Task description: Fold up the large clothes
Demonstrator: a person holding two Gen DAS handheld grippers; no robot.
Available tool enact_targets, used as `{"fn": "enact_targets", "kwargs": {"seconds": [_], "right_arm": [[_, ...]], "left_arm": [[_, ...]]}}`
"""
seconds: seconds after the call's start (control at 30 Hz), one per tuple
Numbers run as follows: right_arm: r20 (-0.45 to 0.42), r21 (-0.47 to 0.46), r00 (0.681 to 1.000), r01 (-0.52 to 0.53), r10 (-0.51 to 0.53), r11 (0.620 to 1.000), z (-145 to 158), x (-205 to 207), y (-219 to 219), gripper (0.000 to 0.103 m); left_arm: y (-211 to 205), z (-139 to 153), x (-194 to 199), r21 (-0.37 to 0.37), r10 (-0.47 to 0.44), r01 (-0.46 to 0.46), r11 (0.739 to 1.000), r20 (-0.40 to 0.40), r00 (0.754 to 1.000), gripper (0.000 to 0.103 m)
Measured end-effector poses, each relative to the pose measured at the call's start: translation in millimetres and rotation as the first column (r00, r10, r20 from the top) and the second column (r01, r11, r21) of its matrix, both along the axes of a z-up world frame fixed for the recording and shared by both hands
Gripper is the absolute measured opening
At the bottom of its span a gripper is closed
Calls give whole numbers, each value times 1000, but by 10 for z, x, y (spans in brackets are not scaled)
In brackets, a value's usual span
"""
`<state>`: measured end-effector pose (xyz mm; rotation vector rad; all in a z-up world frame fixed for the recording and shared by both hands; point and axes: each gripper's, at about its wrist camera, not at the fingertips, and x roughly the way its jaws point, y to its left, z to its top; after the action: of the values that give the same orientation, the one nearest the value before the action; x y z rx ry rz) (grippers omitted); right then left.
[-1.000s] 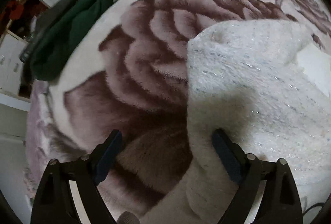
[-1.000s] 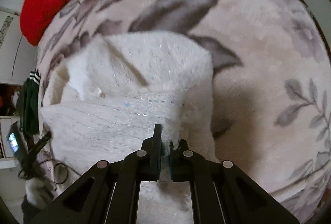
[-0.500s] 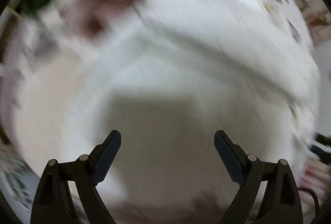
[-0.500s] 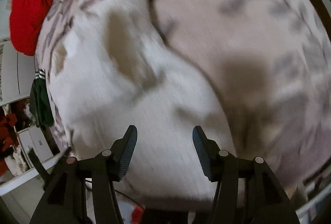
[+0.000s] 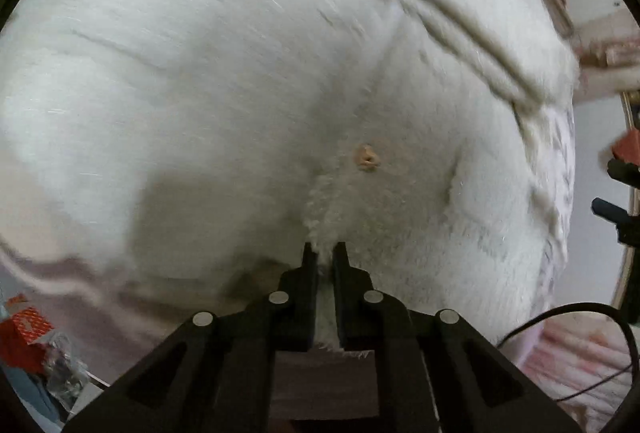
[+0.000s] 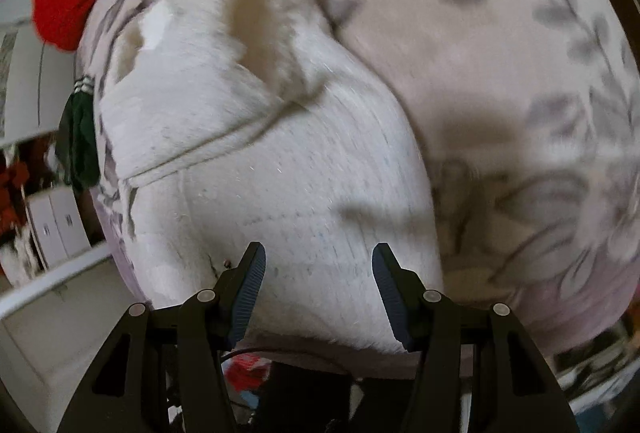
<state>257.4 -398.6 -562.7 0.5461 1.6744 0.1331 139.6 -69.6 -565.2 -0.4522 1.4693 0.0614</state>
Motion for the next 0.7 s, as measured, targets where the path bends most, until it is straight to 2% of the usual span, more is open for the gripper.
{"fn": "enact_targets", "kwargs": {"seconds": [0.07, 0.1, 0.17, 0.2, 0.3, 0.37, 0.4, 0.43, 0.47, 0.5, 0.63, 0.7], "right_arm": [[26, -3, 1000, -17, 17, 1000, 87, 85, -41, 58], [30, -5, 999, -21, 21, 1000, 104, 113, -62, 58], [28, -4, 999, -21, 21, 1000, 88, 150, -116, 58], [21, -3, 1000, -16, 16, 1000, 72, 163, -146, 58], [18, 28, 1000, -1, 0, 1000, 73, 208, -167, 58], [31, 47, 1000, -1, -1, 999, 102, 256, -137, 58], [37, 56, 999, 1, -3, 998, 120, 291, -108, 58], [44, 68, 999, 4, -8, 998, 141, 339, -87, 58], [52, 79, 999, 9, -13, 997, 168, 390, -57, 58], [61, 93, 998, 11, -16, 996, 195, 457, -22, 58], [105, 92, 994, -17, 7, 996, 296, 818, 179, 58], [123, 62, 992, -37, 29, 997, 307, 1070, 307, 58]], "left_arm": [[101, -12, -51, 40, -3, 3, 999, 9, 1000, 5], [129, -63, -61, 37, -4, 4, 999, -3, 1000, 5], [179, -98, -14, -21, 3, -3, 1000, -26, 1000, 6], [175, -49, 30, -28, -2, 1, 1000, -43, 999, 10], [164, 142, 151, -33, -20, 17, 999, -112, 993, 10], [208, 378, 223, -37, -6, 2, 999, -117, 993, 13], [230, 488, 242, -34, -2, -2, 999, -110, 994, 24], [276, 601, 304, -15, 3, -4, 1000, -97, 995, 44], [353, 704, 355, 12, 2, -1, 1000, -85, 996, 58], [378, 781, 458, 31, 1, 1, 1000, -71, 997, 79], [594, 968, 1130, 91, -47, 47, 995, 1, 999, 79], [580, 967, 1606, 122, -71, 65, 990, 47, 996, 79]]}}
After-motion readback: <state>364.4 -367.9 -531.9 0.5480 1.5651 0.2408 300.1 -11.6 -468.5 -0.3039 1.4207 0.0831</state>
